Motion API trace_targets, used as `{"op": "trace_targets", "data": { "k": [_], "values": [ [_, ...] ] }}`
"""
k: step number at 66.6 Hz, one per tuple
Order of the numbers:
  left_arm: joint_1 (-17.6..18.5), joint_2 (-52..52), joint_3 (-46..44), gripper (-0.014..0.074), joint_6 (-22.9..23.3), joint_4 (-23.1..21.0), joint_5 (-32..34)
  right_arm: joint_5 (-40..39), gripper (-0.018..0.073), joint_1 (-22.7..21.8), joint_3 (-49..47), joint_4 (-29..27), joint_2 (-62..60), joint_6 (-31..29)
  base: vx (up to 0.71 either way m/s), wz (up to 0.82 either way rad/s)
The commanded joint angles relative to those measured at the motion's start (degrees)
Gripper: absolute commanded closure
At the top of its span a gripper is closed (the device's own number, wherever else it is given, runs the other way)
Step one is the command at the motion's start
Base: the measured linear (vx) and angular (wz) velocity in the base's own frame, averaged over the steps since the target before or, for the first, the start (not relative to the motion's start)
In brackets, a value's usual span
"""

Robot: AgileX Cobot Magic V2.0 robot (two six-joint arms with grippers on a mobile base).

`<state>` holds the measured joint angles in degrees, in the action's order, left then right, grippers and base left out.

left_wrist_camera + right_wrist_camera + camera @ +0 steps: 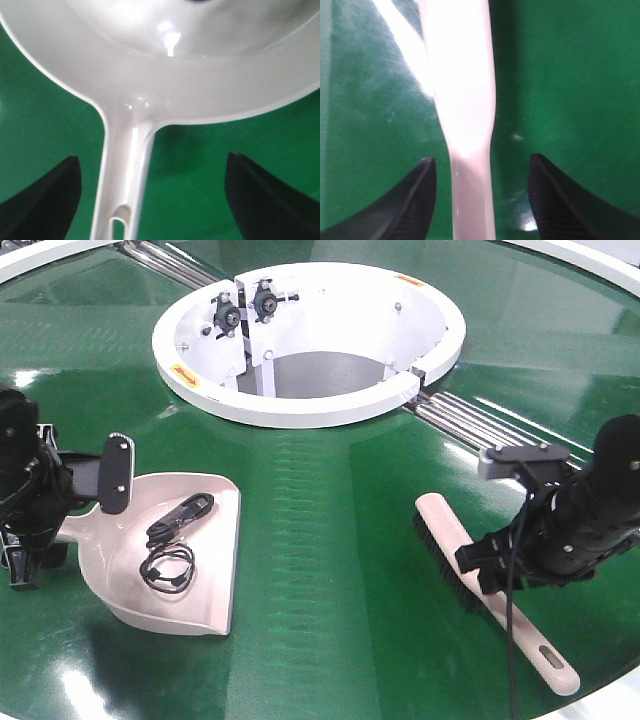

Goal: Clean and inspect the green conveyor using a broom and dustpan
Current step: 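Release the brush and dustpan and raise both grippers away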

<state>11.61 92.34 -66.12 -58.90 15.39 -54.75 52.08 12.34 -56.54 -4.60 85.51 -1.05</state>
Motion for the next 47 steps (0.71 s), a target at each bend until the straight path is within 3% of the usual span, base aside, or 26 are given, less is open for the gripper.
{"op": "trace_targets", "data": {
  "k": [1,19,26,35,47],
  "values": [
    [0.2,-4.6,-1.4,0.0034,0.2,-3.6,-1.5,-1.5,0.0157,-0.3,-2.9,1.5,-4.8,-0.5,0.00,0.00],
    [0.2,-13.8,-1.4,0.0039,0.8,-12.2,-3.2,-7.9,0.0157,-0.3,-7.2,2.1,-12.4,-0.3,0.00,0.00],
    [0.2,-18.2,-1.4,0.0040,5.6,-18.4,-2.7,-11.5,0.0157,-0.3,-7.6,2.4,-14.7,-0.3,0.00,0.00],
    [0.2,-24.4,-1.4,0.0040,11.3,-25.0,3.8,-14.8,0.0157,-0.3,-7.5,3.4,-17.2,-0.3,0.00,0.00],
    [0.2,-31.0,-1.4,0.0042,20.9,-25.4,8.1,-16.6,0.0157,-0.3,-5.9,6.4,-22.2,-0.3,0.00,0.00]
  ]
}}
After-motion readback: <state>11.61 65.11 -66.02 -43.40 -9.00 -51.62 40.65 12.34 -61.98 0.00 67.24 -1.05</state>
